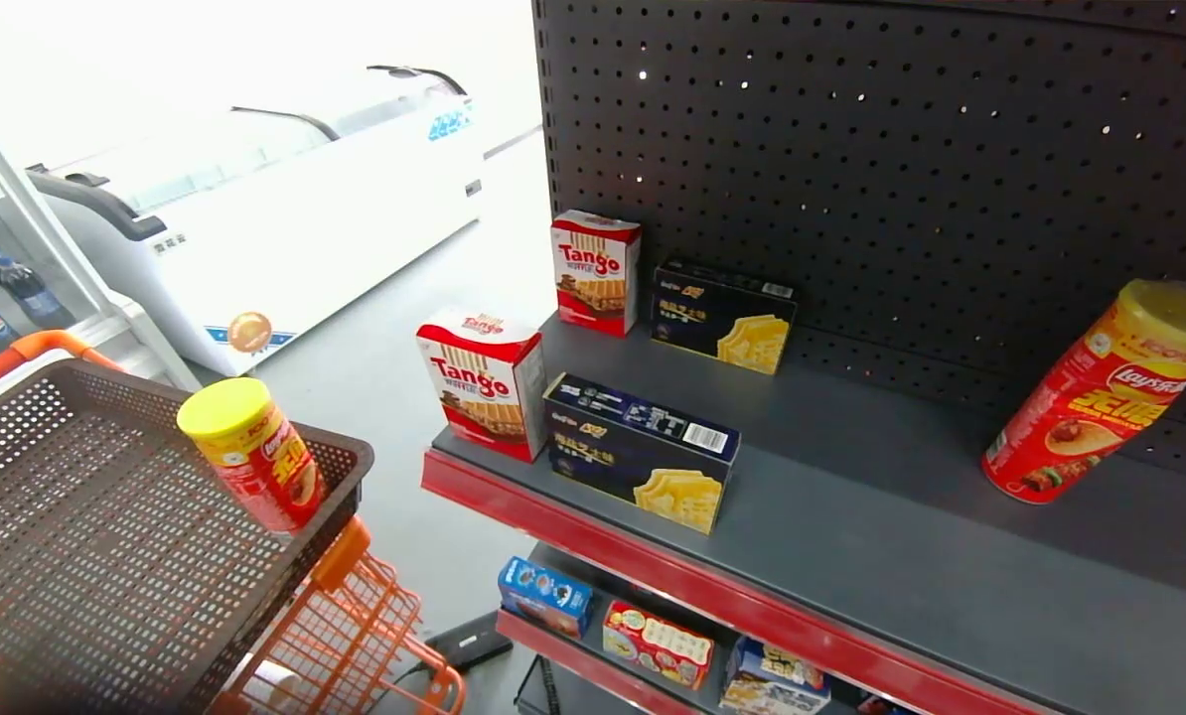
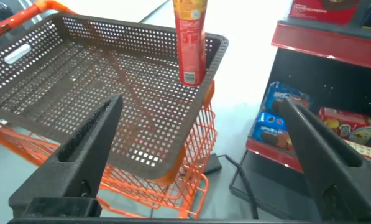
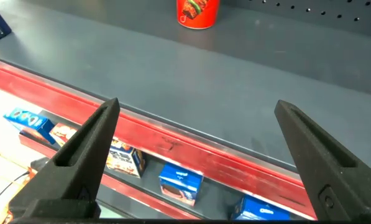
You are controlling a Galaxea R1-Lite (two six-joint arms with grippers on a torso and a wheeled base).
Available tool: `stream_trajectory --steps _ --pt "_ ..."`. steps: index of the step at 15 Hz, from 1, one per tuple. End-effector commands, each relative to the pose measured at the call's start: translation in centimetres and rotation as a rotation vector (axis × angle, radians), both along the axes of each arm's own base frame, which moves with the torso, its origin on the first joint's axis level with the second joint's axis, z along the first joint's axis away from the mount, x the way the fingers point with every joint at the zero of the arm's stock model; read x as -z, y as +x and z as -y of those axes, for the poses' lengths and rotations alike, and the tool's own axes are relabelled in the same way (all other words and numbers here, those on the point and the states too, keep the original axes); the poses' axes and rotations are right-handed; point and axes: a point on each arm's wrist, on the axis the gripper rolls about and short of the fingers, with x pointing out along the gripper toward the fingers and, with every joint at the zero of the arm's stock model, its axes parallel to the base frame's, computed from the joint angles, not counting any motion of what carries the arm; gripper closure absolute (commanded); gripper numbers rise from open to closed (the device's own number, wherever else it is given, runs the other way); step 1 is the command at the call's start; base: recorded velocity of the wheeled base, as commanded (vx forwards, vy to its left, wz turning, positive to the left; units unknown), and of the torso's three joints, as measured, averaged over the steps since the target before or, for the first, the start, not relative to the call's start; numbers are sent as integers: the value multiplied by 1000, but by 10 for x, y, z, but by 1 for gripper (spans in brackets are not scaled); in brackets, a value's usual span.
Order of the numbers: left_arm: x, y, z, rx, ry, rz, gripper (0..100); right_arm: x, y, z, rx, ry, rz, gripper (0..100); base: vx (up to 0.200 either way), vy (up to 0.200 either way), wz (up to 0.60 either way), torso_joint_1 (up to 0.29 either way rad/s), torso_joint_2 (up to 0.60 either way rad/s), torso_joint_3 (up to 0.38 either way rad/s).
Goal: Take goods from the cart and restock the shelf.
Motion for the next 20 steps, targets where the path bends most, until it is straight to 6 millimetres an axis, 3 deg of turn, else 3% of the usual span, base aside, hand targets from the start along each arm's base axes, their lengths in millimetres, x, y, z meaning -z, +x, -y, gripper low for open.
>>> stream_trajectory --steps 1,4,8,10,11,12,14,20 --pt "-49 7 -1 -10 20 -81 0 0 0 0 0 -1 0 0 0 0 0 0 0 0" --pt "-80 44 0 4 -50 -188 0 0 0 0 0 -1 0 0 0 0 0 0 0 0" --pt "-86 105 -7 -75 -107 -292 0 0 0 0 0 0 0 0 0 0 0 0 0 0" --pt "-79 138 -13 -102 -119 -338 0 0 0 0 0 -1 0 0 0 0 0 0 0 0" --pt "-78 141 -13 -102 -116 -338 0 0 0 0 0 -1 0 0 0 0 0 0 0 0" --pt "-74 162 -15 -95 -112 -344 0 0 0 0 0 -1 0 0 0 0 0 0 0 0" --pt "-67 183 -18 -107 -106 -339 0 0 0 0 0 -1 0 0 0 0 0 0 0 0" --pt "-21 244 -26 -129 -53 -264 0 0 0 0 0 -1 0 0 0 0 0 0 0 0"
